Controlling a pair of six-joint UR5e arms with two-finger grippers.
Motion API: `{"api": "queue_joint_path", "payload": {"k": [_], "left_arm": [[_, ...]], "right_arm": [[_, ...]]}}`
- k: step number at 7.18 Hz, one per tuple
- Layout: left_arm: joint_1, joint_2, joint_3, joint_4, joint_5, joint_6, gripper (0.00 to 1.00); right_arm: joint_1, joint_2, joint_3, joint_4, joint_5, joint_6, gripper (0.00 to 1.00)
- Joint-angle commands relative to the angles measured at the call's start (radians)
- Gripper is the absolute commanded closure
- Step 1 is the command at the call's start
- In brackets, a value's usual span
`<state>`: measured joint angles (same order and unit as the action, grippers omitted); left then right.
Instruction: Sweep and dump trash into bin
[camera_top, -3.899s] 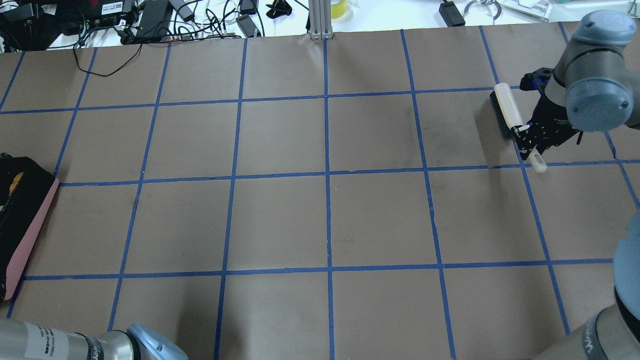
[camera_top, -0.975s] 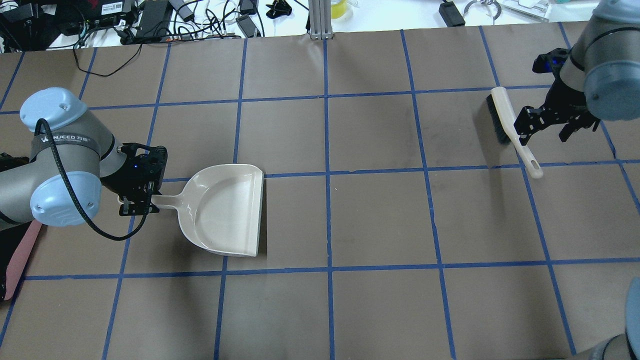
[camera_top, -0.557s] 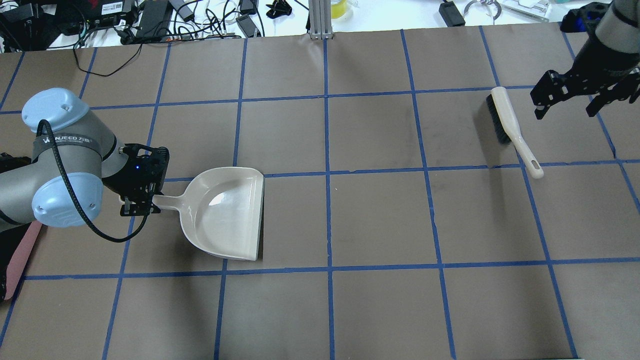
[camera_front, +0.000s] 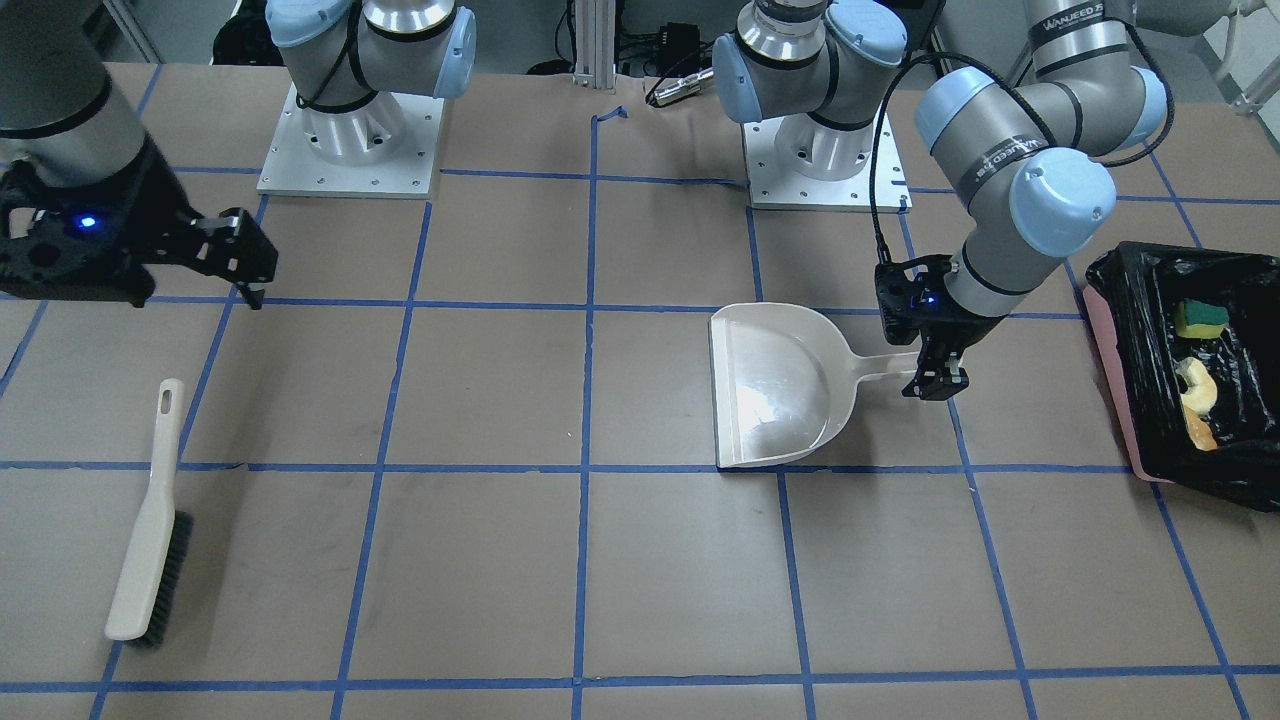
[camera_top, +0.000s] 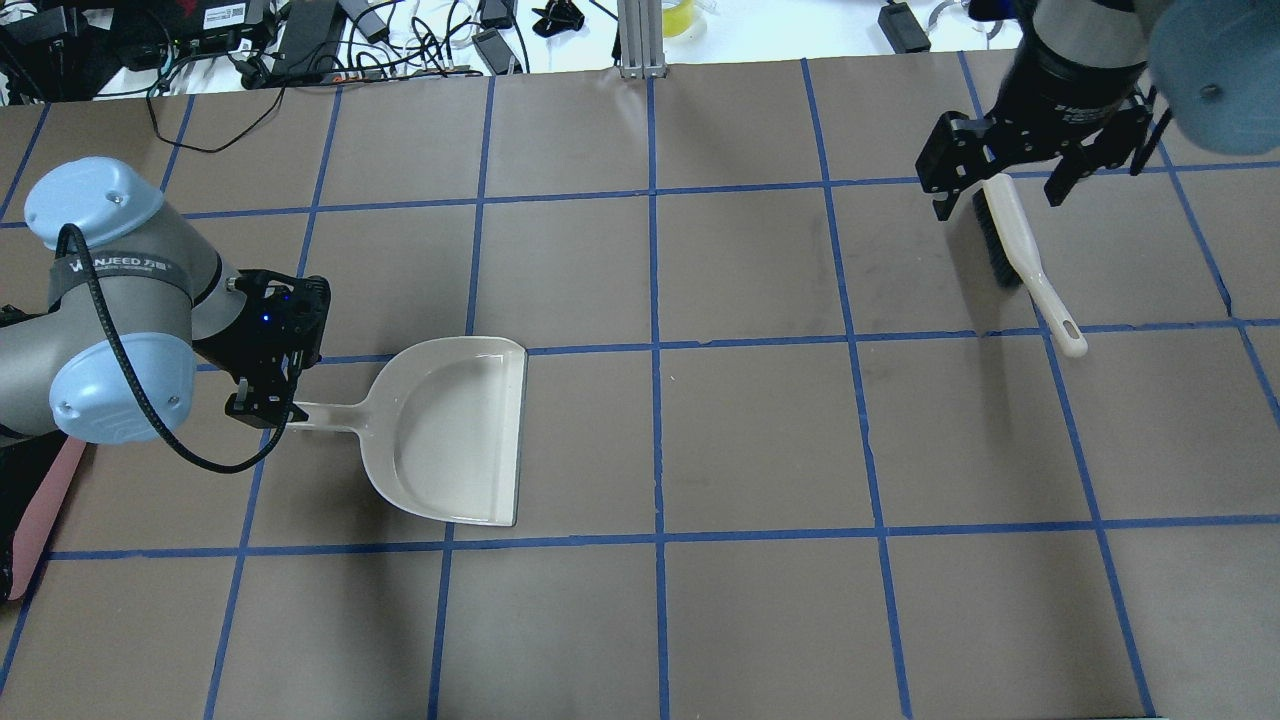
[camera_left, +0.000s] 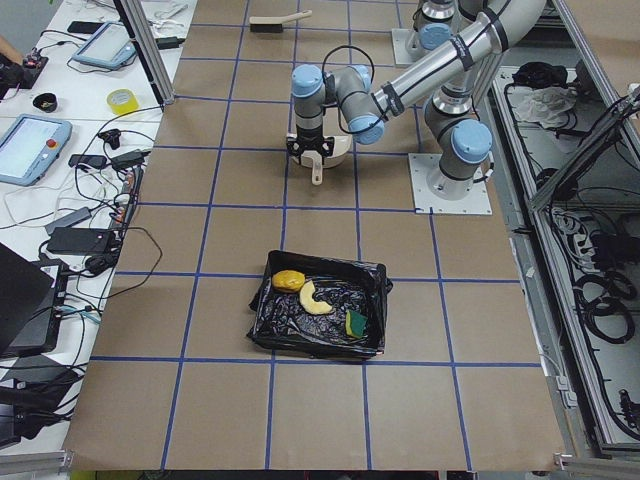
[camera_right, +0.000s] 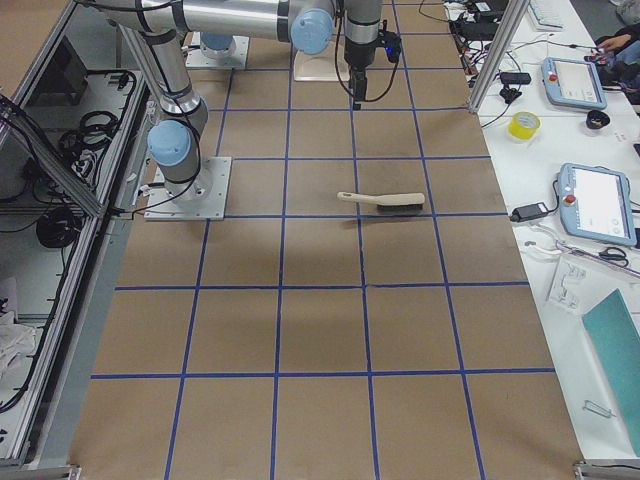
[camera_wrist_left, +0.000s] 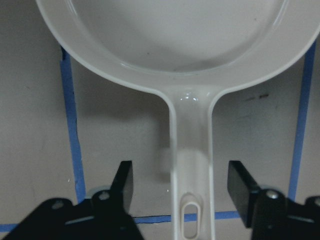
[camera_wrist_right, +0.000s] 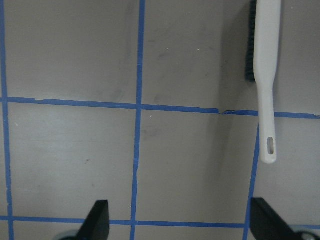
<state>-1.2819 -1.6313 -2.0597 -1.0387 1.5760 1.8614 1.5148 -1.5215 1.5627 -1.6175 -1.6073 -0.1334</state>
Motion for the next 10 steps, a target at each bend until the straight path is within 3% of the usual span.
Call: {"api": "queue_joint_path", "payload": {"k": [1, 3, 6, 7, 9, 10], "left_arm": [[-0.013, 0.053, 0.077, -0.112, -0.049, -0.122, 0.25], [-0.039, 0.065, 0.163, -0.248, -0.053, -0.148, 0.25], [-0.037, 0.031, 0.103, -0.236, -0.041, -0.122, 0.2], [-0.027, 0.015, 0.069, -0.168, -0.022, -0.117, 0.15], [-0.025, -0.011, 0.062, -0.136, 0.007, -0.09, 0.15], [-0.023, -0.036, 0.05, -0.1, 0.015, -0.084, 0.09]], "right_arm": [[0.027, -0.009, 0.008, 0.013, 0.018, 0.011, 0.0], [0.033, -0.039, 0.011, 0.013, 0.154, -0.002, 0.0], [0.031, -0.037, 0.026, 0.022, 0.078, 0.009, 0.0], [0.031, -0.037, 0.028, 0.022, 0.075, 0.009, 0.0], [0.031, -0.04, 0.03, 0.03, 0.061, 0.009, 0.0], [0.031, -0.043, 0.033, 0.036, 0.04, 0.009, 0.0]]}}
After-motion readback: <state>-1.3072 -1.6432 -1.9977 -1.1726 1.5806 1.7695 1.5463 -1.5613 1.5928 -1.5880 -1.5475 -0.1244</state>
